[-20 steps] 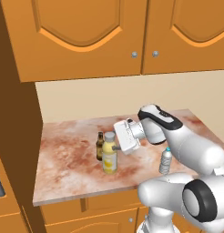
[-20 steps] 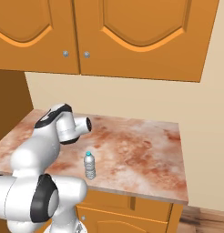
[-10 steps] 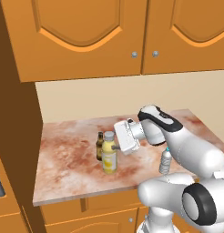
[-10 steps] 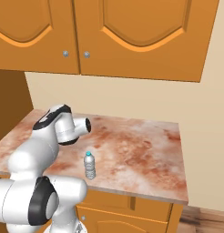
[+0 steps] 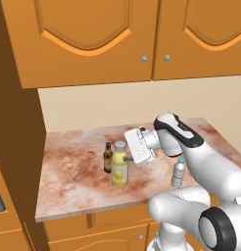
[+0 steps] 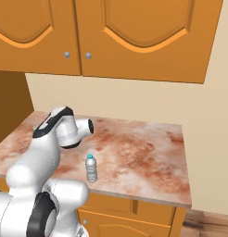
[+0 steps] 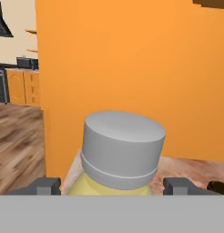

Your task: Place the drinks on the dining counter in a tight cluster.

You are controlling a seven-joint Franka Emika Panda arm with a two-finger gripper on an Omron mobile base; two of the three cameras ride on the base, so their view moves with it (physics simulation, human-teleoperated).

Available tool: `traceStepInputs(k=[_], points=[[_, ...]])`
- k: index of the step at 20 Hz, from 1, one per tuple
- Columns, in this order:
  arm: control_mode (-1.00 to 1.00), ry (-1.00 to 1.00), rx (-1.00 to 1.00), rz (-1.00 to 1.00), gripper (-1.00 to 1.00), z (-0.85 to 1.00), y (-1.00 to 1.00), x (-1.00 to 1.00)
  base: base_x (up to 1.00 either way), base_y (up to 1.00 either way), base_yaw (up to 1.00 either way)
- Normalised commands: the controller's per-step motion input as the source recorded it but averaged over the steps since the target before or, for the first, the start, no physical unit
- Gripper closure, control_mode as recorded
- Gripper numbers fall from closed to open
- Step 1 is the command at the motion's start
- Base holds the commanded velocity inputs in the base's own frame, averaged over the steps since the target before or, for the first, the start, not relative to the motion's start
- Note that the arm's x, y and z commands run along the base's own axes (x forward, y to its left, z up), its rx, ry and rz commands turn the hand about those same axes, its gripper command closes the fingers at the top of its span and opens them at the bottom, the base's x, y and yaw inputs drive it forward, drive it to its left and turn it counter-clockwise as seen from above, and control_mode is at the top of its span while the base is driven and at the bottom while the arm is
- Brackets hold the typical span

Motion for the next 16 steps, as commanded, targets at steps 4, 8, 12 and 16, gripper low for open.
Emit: traceStepInputs(k=[4,8,12,16], points=[[-1.0,-0.09,0.04,0.0,1.0,0.99,-0.19,-0.77,0.0,0.0,0.0],[-1.0,-0.05,0.04,-0.01,1.0,1.0,-0.31,-0.89,0.0,0.0,0.0],[-1.0,0.0,0.09,-0.09,1.0,1.0,-0.46,-0.95,0.0,0.0,0.0],[-1.0,0.0,0.06,-0.17,1.0,1.0,-0.36,-0.81,0.0,0.0,0.0]])
